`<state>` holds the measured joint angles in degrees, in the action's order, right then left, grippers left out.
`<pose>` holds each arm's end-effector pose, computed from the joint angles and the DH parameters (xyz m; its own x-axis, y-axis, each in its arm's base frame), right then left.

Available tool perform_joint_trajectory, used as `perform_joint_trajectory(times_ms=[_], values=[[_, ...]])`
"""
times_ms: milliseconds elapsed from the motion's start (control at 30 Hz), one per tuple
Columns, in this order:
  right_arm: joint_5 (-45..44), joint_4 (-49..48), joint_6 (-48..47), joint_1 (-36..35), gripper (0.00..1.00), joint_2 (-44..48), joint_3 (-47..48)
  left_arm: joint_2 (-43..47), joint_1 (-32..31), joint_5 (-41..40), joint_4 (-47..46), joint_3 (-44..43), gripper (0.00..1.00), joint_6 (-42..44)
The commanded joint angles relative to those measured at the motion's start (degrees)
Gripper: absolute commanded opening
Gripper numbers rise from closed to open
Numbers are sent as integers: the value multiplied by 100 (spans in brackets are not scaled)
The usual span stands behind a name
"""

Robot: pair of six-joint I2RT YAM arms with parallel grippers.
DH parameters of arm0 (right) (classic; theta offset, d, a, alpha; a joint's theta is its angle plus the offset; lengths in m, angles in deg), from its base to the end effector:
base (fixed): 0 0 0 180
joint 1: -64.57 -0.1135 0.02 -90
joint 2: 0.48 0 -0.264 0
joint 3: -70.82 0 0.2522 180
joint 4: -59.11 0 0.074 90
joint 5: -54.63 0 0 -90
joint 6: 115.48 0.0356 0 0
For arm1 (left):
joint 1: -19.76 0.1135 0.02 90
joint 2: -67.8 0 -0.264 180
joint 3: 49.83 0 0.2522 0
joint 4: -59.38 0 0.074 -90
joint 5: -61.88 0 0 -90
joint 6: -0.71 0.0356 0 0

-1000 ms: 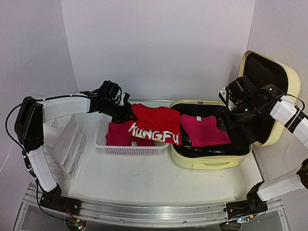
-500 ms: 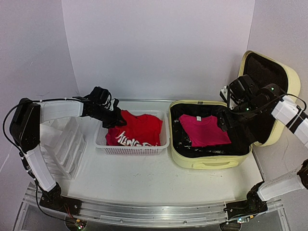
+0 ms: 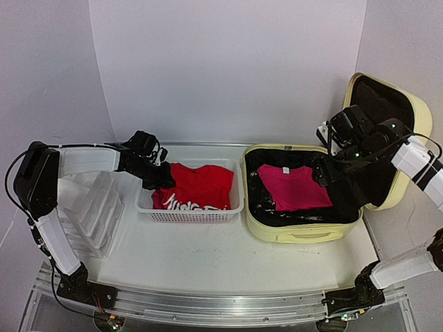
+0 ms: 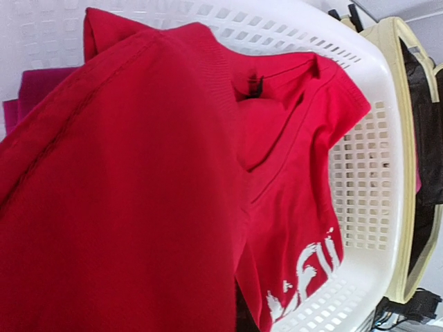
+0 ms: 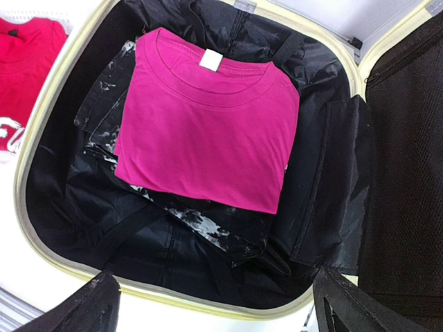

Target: Open, take out, and arrange the luggage

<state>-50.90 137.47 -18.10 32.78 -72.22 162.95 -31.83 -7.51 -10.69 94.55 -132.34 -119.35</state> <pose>0.2015 0.1137 0.3603 -0.7643 -0.3281 -0.5551 -0.2911 0.9437 -0.1570 0.3251 -0.1796 0.2141 -0.9092 -0.0690 -0.4107 0.1671 0.8429 -0.5115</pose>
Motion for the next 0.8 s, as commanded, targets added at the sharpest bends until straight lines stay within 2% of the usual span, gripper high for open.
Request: perform_joint_trajectory(times_ms=[0,167,367,433,533,667,767], values=[[67,-55,62,2,98,-49,236,257,21,-469,382,-231,2,411],[80,-55,78,4,98,-66,207,250,11,-1104,884,-446,12,576],[-21,-46,61,6,98,-111,141,612,-216,-2784,1908,-1037,45,851],[-122,-43,37,-1,98,-147,78,814,-251,-2978,2072,-1124,50,906],[-150,17,80,6,98,-263,-17,1157,-285,-2955,2175,-1146,52,990],[128,81,141,6,98,-571,-102,1505,-306,-2046,2130,-1088,53,1057],[303,92,166,-3,98,-972,-99,1842,-306,-1251,1711,-832,58,1047]])
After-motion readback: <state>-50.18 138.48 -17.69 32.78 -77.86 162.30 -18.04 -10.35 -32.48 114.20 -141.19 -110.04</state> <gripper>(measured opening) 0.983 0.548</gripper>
